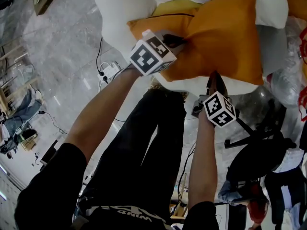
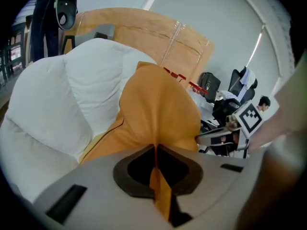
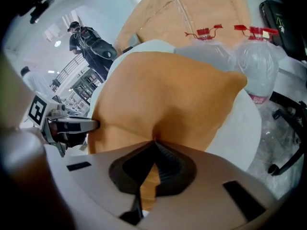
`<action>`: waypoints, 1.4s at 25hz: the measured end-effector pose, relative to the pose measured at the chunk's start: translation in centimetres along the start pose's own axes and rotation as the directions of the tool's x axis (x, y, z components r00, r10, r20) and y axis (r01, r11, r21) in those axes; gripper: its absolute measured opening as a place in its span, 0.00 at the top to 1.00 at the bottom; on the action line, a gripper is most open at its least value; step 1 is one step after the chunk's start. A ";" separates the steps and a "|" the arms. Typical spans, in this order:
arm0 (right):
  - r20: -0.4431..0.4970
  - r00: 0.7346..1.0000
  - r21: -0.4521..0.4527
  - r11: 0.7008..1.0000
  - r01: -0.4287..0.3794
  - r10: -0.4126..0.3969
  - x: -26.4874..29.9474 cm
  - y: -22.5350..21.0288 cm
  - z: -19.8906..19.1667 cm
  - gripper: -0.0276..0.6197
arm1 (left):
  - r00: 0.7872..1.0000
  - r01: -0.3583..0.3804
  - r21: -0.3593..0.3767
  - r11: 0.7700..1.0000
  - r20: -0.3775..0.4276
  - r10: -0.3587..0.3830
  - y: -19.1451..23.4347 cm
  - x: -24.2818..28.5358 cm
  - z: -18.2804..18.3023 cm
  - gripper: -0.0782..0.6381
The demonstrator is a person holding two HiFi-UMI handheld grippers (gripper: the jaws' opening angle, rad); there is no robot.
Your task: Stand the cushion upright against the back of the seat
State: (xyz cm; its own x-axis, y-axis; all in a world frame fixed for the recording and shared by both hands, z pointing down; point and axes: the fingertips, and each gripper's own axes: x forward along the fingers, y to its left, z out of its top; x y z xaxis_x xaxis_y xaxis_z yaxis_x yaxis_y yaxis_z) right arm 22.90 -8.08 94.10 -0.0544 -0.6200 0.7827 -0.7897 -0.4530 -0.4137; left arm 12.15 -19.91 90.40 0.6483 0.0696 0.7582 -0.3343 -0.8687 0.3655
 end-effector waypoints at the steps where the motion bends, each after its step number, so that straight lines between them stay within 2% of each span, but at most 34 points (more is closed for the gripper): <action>1: 0.011 1.000 -0.004 1.000 0.007 -0.007 -0.4 0.0 0.2 0.93 | 1.000 0.005 0.000 1.000 0.013 -0.005 -0.3 -0.2 0.0 0.86; 9: 0.158 0.987 -0.008 1.000 -0.009 0.010 -4.0 1.3 3.3 0.93 | 0.992 0.008 -0.059 0.998 0.128 -0.001 -2.2 -3.1 0.4 0.87; 15: 0.298 0.953 -0.070 0.997 -0.044 0.063 -7.1 4.1 8.1 0.93 | 0.967 -0.003 -0.054 0.999 0.255 0.017 -3.3 -7.2 2.8 0.87; 19: 0.386 0.911 -0.163 0.983 -0.084 0.141 -8.6 7.6 12.7 0.93 | 0.921 -0.045 -0.063 0.997 0.385 0.066 -2.5 -10.6 5.6 0.87; 23: 0.431 0.873 -0.261 0.958 -0.121 0.228 -8.2 11.1 17.5 0.93 | 0.850 -0.118 -0.056 0.991 0.511 0.130 0.1 -13.6 9.1 0.87; 25: 0.441 0.859 -0.296 0.946 -0.132 0.258 -7.4 12.5 19.6 0.93 | 0.821 -0.145 -0.050 0.988 0.552 0.149 1.5 -14.6 10.6 0.87; 29: 0.455 0.835 -0.363 0.921 -0.143 0.309 -6.0 15.1 23.2 0.93 | 0.788 -0.193 -0.047 0.980 0.588 0.183 4.2 -15.7 13.0 0.87; 31: 0.455 0.828 -0.395 0.908 -0.141 0.327 -5.5 16.1 24.5 0.93 | 0.780 -0.205 -0.053 0.977 0.595 0.196 5.2 -16.0 13.8 0.87; 35: 0.436 0.829 -0.449 0.883 -0.136 0.349 -4.1 17.4 25.8 0.93 | 0.764 -0.240 -0.074 0.968 0.600 0.235 7.6 -16.0 14.3 0.87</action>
State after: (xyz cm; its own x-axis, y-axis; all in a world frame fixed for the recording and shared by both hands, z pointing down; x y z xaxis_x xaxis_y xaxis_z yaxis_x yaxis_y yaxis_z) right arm 25.19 -29.93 71.70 -0.0544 -0.9519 0.3017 -0.9643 -0.0283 -0.2632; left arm 9.02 -34.64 73.31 0.8276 -0.4455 0.3414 -0.5296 -0.8213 0.2122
